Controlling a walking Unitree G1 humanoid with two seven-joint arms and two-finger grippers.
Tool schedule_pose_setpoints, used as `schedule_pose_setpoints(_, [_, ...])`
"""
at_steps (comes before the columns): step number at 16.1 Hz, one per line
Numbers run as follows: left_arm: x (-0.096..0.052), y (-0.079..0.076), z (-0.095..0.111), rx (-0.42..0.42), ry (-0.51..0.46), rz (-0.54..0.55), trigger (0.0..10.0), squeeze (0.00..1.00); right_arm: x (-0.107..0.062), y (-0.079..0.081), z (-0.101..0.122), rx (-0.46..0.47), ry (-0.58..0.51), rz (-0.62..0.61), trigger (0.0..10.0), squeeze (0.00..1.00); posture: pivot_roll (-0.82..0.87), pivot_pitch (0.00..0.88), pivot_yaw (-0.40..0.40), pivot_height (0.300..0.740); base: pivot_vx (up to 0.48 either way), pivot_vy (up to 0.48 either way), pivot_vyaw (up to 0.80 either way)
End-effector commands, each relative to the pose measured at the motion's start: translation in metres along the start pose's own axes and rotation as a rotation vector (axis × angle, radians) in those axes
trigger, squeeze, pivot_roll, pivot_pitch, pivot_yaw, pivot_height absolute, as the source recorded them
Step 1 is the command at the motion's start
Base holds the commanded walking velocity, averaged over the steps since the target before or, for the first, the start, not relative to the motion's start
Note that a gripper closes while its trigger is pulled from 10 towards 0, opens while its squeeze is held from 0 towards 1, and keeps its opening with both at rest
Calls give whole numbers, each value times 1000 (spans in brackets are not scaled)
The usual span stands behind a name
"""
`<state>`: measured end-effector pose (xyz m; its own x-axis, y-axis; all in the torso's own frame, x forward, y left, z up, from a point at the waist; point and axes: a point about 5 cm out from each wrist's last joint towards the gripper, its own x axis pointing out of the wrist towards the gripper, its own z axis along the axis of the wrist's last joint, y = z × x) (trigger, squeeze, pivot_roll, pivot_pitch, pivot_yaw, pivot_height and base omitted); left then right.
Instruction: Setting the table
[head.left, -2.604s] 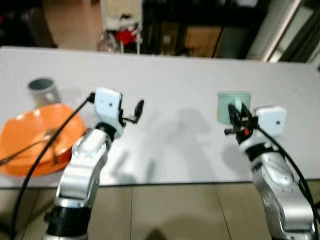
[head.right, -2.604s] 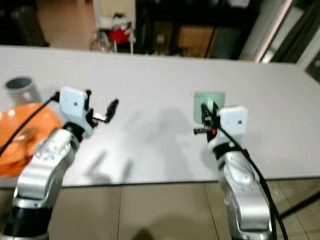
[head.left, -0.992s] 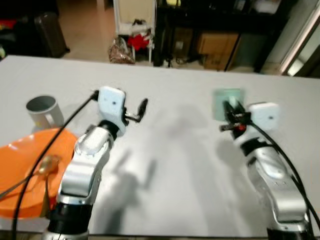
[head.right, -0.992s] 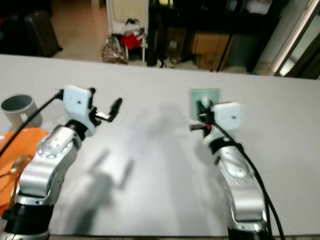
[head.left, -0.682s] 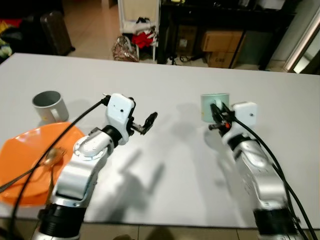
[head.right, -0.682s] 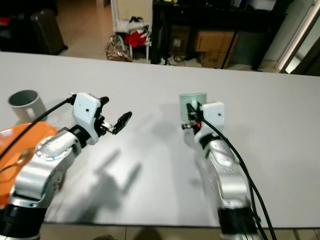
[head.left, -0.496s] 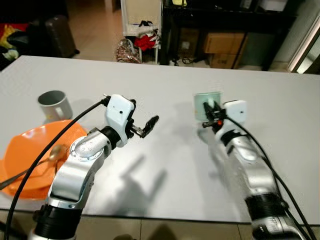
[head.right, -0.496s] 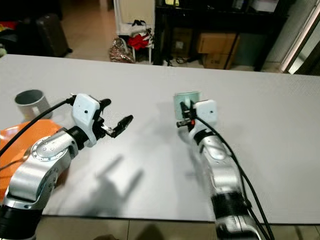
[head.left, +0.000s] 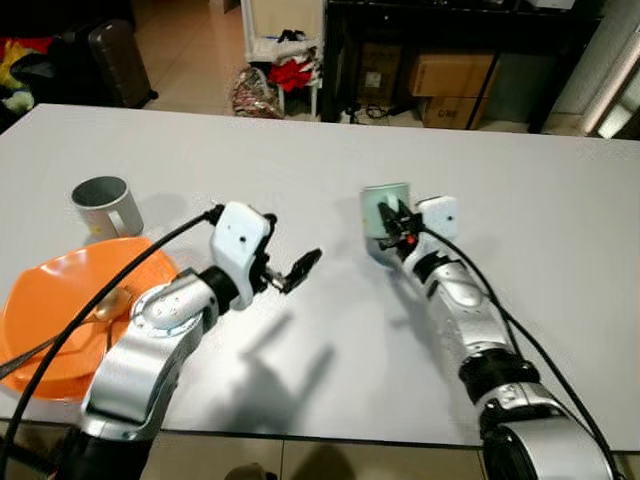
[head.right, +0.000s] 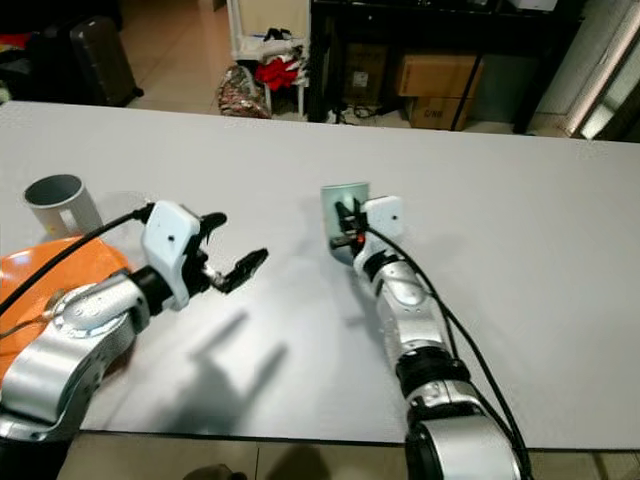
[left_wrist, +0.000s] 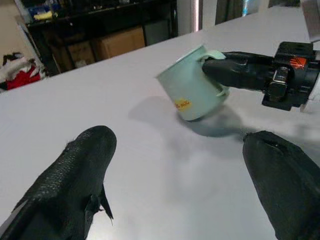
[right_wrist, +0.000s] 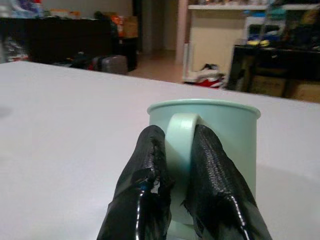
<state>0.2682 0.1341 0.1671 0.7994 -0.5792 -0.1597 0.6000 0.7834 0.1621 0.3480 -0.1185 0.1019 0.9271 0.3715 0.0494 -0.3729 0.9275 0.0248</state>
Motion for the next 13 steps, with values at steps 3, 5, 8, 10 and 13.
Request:
schedule_pose_setpoints(3, [-7, -1, 2, 5, 6, 6, 10000, 0, -8, 15, -19, 3, 24, 63, 10000, 0, 159, 0, -29, 740, 0, 0, 0])
schedule_pose_setpoints(5, [-7, -2, 2, 5, 8, 5, 10000, 0, -16, 13, -29, -11, 52, 47, 10000, 0, 159, 0, -32, 740, 0, 0, 0])
schedule_pose_setpoints(8, [-5, -5, 3, 5, 3, -7, 10000, 0, -36, 2, -41, -35, 50, -1, 10000, 0, 149, 0, -29, 740, 0, 0, 0])
schedule_pose_setpoints(10, [-3, -7, 3, 3, 0, -26, 10000, 0, -49, -5, -49, -40, 53, -22, 10000, 0, 143, 0, -25, 740, 0, 0, 0])
schedule_pose_setpoints(13, [-1, -10, 4, 5, -4, -57, 10000, 0, -52, -7, -49, -45, 51, -15, 10000, 0, 134, 0, -17, 740, 0, 0, 0])
